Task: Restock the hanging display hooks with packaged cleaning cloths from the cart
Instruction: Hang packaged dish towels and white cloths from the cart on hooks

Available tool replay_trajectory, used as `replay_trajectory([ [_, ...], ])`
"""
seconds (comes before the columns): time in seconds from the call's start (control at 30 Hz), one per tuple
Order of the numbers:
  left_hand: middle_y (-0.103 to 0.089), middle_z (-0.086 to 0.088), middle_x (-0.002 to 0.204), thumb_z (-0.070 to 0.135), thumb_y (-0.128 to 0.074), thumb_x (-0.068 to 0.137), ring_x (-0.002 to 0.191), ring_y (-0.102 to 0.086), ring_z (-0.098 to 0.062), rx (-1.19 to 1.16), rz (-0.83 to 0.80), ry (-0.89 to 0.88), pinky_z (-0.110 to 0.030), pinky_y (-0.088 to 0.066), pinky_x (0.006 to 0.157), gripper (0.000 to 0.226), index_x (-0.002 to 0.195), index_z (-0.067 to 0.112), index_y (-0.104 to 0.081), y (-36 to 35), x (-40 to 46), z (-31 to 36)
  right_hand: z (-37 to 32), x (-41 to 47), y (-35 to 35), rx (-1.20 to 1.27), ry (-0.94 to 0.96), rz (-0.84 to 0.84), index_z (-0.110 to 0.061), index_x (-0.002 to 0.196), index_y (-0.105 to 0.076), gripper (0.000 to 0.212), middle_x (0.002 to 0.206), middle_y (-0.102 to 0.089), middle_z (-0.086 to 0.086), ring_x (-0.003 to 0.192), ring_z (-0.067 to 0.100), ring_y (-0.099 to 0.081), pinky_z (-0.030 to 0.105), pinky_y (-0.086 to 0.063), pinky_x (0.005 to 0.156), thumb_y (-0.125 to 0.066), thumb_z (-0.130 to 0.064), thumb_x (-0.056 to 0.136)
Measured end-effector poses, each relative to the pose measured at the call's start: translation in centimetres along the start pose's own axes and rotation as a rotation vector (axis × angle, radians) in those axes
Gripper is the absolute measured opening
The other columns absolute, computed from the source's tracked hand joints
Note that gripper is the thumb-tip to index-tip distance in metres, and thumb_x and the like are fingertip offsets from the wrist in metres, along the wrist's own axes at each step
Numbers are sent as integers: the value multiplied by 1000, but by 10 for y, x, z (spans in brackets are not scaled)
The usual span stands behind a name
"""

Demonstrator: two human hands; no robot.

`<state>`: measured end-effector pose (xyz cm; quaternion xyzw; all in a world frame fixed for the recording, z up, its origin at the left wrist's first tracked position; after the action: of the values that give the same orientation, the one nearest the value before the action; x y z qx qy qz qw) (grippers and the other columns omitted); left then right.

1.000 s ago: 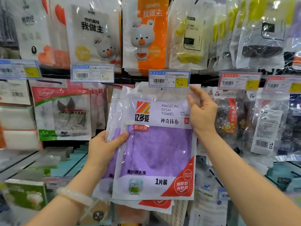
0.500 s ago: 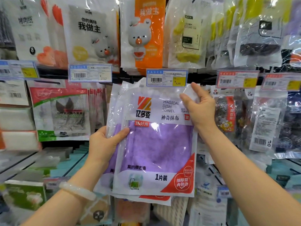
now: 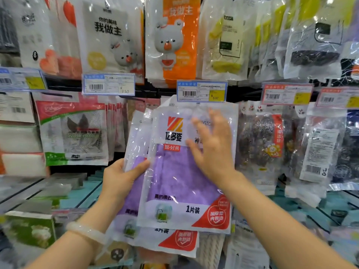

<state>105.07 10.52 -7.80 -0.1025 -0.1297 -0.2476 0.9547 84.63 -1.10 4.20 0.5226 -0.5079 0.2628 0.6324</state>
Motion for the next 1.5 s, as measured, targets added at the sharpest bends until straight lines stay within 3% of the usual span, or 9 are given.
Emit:
replay_trajectory([
  [0.17, -70, 6, 67, 21, -84, 68, 58, -60, -10, 95, 71, 3, -27, -50, 55, 16, 71, 17, -69, 35, 1, -9, -10, 9, -60, -143, 66, -361, -27, 146, -30, 67, 158, -14, 9, 146, 35, -1, 54, 6, 114, -53, -51, 87],
  [0.33, -70, -1, 71, 19, -83, 68, 64, -60, -18, 105, 145, 43, -34, -51, 63, 16, 72, 16, -69, 74, 0, -16, 22, 27, -96, -212, -1, -551, -33, 149, -11, 76, 160, 5, 0, 145, 27, 15, 56, 8, 114, -50, -55, 88],
  [0.5, -71, -2, 76, 22, -84, 68, 64, -63, -18, 136, 212, 56, -31, -53, 62, 19, 78, 15, -68, 100, -5, -13, 46, 15, -122, -201, -120, -723, -36, 148, -12, 71, 160, 6, -6, 146, 27, 9, 54, 1, 114, -41, -61, 89],
  [0.63, -72, 4, 69, 23, -83, 69, 57, -64, -11, 106, 228, 63, -22, -51, 50, 17, 77, 17, -69, 107, -9, -9, 46, -10, -133, -100, -216, -816, -27, 144, -30, 64, 156, -23, 1, 144, 27, -13, 50, -15, 114, -38, -60, 90],
  [0.77, -72, 6, 64, 21, -82, 70, 46, -61, 1, 74, 165, 77, -13, -46, 40, 15, 77, 16, -69, 92, -13, -8, 25, -36, -125, 628, -537, -728, -30, 97, -60, 22, 108, -68, -9, 95, -2, -64, 14, -49, 76, -65, -45, 82],
  [1.0, -73, 6, 69, 22, -79, 73, 63, -63, -11, 15, 64, 87, -24, -53, 57, 13, 78, 15, -70, 57, -15, -16, 45, -53, -93, 955, -878, -379, -19, 89, -57, 36, 102, -70, 12, 84, 21, -69, 37, -58, 74, -80, 0, 67],
  [1.2, -74, 5, 67, 9, -71, 79, 57, -66, -6, -167, -48, 121, -18, -53, 50, 4, 81, 12, -69, 20, -17, -14, 60, -42, -42, 904, -665, -80, -31, 106, -42, 54, 114, -62, 12, 86, 10, -66, 17, -55, 64, -72, 2, 76],
  [1.4, -75, 6, 70, 21, -83, 67, 60, -69, -6, -80, -39, 31, -20, -53, 50, 17, 78, 15, -71, 3, -10, 6, 69, -32, 0, 881, -504, 123, -14, 131, -31, 68, 95, -71, -19, 89, 7, -69, 22, -56, 71, -68, 7, 78],
  [1.5, -74, 6, 68, 25, -85, 64, 59, -67, -5, -54, -34, -6, -20, -52, 53, 19, 73, 16, -71, -7, -7, 18, 72, -21, 17, 895, -484, 180, -24, 121, -37, 62, 96, -68, -1, 88, 18, -69, 35, -58, 77, -66, 10, 78],
])
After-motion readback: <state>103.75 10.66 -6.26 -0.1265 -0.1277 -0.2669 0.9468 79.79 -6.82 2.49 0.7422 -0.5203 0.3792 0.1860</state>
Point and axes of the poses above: each hand's wrist, its own x-axis towards the middle knuckle, its own y-axis out of the back of the hand, z = x × y, the point moved 9 cm from there along x, towards the middle knuckle
